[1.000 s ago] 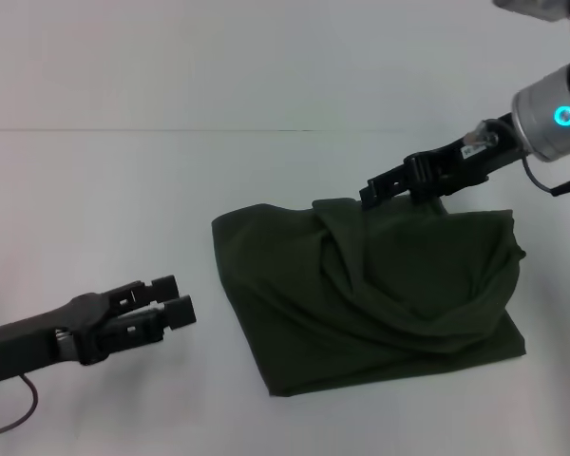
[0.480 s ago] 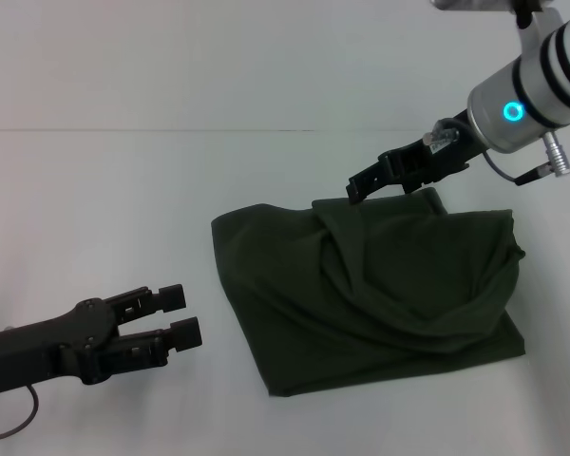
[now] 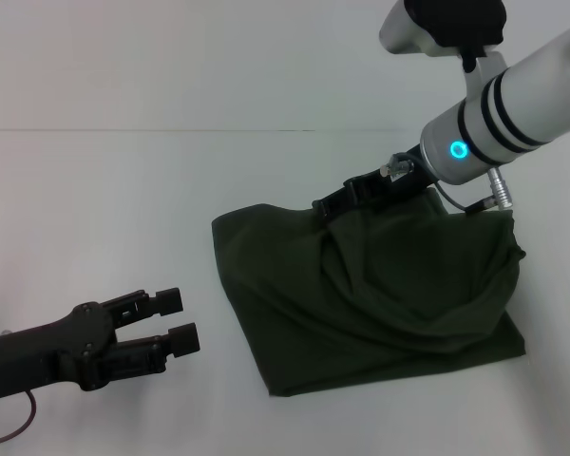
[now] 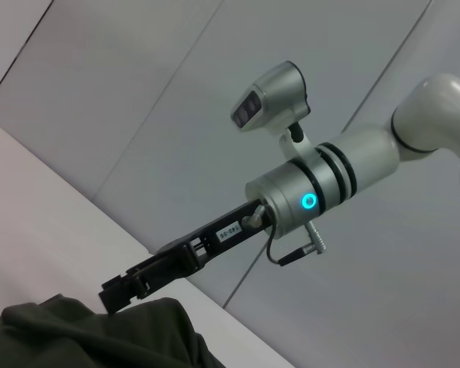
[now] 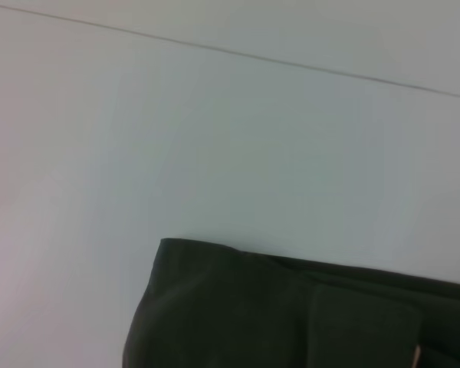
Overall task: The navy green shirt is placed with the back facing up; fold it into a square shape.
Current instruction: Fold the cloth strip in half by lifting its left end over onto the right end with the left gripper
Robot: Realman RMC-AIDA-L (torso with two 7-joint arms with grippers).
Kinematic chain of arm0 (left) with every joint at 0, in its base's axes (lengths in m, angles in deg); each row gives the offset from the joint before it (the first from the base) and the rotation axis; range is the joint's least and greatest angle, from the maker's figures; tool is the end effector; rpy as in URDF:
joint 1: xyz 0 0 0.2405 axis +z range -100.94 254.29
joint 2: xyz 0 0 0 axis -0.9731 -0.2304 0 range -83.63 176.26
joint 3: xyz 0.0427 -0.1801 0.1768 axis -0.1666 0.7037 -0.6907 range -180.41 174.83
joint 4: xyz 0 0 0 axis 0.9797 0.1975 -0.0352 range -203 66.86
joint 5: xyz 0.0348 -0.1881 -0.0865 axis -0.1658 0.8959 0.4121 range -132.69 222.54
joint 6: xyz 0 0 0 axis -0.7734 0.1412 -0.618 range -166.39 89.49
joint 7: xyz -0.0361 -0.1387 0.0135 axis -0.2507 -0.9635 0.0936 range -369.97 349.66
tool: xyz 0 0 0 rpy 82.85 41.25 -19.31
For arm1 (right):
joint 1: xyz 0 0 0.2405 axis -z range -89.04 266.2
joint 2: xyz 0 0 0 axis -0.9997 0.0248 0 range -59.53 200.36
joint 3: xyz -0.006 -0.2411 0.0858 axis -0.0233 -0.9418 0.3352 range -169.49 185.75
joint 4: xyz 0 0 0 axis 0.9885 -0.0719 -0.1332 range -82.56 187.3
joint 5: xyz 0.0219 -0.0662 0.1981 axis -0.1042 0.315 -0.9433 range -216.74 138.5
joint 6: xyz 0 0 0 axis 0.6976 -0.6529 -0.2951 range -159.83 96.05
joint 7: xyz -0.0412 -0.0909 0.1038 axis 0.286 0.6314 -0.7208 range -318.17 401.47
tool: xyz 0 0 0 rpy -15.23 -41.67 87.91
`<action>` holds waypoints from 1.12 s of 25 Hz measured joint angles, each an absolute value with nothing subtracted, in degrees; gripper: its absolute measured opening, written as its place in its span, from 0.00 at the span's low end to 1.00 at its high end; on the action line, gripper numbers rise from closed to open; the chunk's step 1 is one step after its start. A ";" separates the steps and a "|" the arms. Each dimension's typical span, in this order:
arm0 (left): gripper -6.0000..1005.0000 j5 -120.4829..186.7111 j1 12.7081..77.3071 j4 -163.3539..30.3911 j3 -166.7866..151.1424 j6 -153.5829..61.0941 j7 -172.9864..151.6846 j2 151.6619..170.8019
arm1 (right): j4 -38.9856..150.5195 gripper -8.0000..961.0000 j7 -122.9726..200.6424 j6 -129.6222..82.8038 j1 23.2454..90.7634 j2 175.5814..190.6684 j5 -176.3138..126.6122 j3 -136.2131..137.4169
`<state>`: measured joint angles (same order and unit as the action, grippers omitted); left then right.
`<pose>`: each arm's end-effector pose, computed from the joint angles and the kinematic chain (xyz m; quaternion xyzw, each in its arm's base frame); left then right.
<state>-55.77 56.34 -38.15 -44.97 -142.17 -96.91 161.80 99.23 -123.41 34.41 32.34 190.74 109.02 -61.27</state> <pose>-0.2882 0.2622 0.0195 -0.8627 -0.3346 -0.3766 0.0440 0.1304 0.4395 -0.0426 -0.8450 0.4798 -0.0444 0.2322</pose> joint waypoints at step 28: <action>0.90 -55.80 57.10 -38.39 -44.97 -142.34 -96.90 162.47 | 90.91 0.93 -123.28 21.12 33.12 191.16 104.57 -66.93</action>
<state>-55.80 57.10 -38.39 -44.97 -142.34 -96.90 162.47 90.91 -123.28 21.12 33.12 191.16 104.57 -66.93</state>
